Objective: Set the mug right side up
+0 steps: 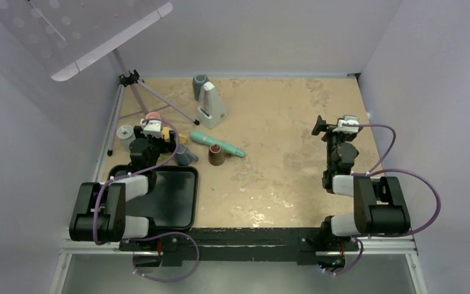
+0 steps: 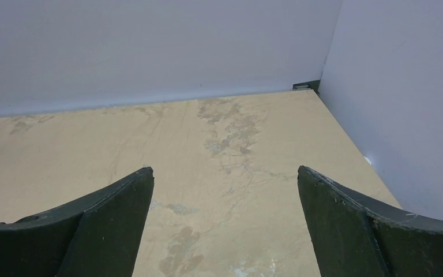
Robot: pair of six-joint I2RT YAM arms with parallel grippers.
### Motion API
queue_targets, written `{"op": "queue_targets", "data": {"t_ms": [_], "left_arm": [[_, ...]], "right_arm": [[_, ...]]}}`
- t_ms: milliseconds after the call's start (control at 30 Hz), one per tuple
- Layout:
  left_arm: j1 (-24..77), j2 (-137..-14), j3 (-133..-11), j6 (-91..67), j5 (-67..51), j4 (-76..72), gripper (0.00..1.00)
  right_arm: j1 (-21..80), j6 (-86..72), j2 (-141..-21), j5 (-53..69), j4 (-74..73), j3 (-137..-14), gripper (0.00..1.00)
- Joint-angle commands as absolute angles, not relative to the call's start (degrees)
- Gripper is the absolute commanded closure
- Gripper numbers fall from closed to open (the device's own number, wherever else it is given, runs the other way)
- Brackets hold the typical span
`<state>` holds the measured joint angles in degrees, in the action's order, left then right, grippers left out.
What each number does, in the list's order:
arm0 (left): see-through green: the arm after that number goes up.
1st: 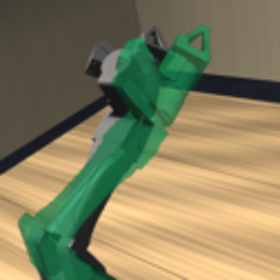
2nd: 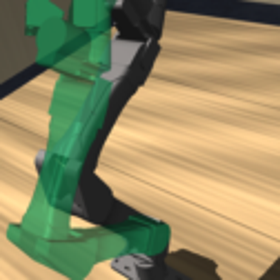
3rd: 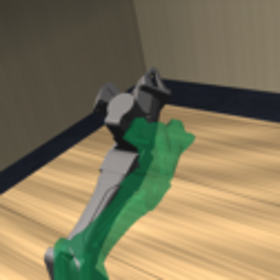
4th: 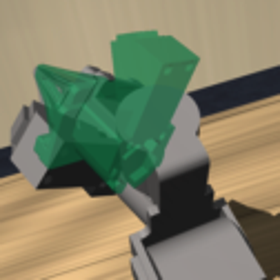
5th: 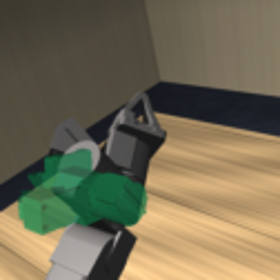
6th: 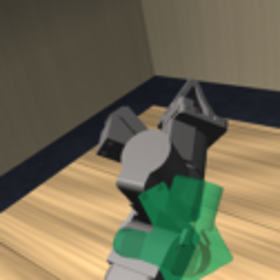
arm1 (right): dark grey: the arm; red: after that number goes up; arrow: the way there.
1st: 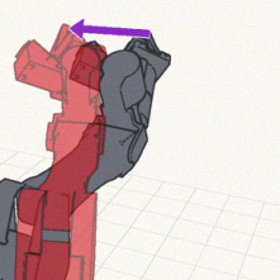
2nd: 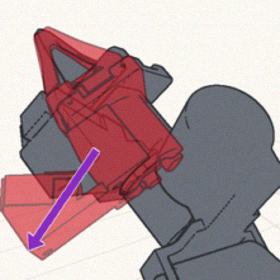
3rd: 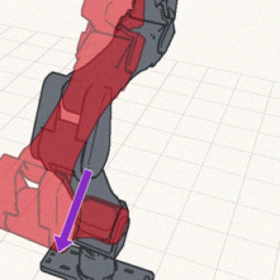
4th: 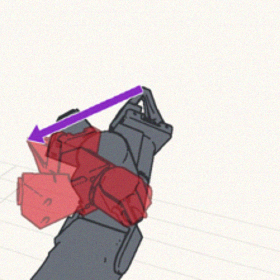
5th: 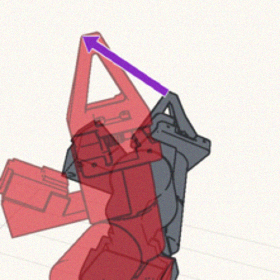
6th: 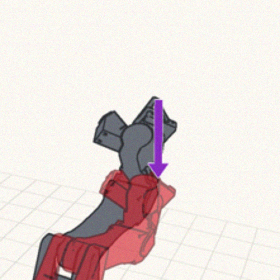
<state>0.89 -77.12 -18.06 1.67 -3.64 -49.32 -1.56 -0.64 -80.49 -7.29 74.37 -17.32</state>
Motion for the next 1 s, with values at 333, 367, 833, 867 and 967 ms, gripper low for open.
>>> {"op": "queue_targets", "data": {"t_ms": [333, 367, 833, 867, 967], "left_arm": [[1.05, -76.35, -17.92, 1.24, -1.65, -51.92, 0.0], [1.05, -75.65, -18.31, 1.17, -1.51, -50.63, 0.0], [1.94, -49.1, -51.45, 46.72, -37.32, 39.67, 0.06], [2.8, -52.47, -56.75, 55.88, -38.36, 52.52, 0.08], [4.56, -65.6, -71.08, 78.36, -29.5, 78.54, 0.17]], "right_arm": [[-1.67, -0.34, -65.01, -1.74, 60.07, -22.85, 0.01], [-1.74, -0.27, -64.13, -0.89, 60.11, -22.77, 0.01], [-1.67, 8.97, -50.14, 21.96, 31.63, -34.21, 0.02], [-1.68, 9.3, -50.1, 24.42, 30.38, -34.94, 0.02], [-1.63, 9.76, -50.27, 29.67, 26.8, -36.6, 0.02]]}}
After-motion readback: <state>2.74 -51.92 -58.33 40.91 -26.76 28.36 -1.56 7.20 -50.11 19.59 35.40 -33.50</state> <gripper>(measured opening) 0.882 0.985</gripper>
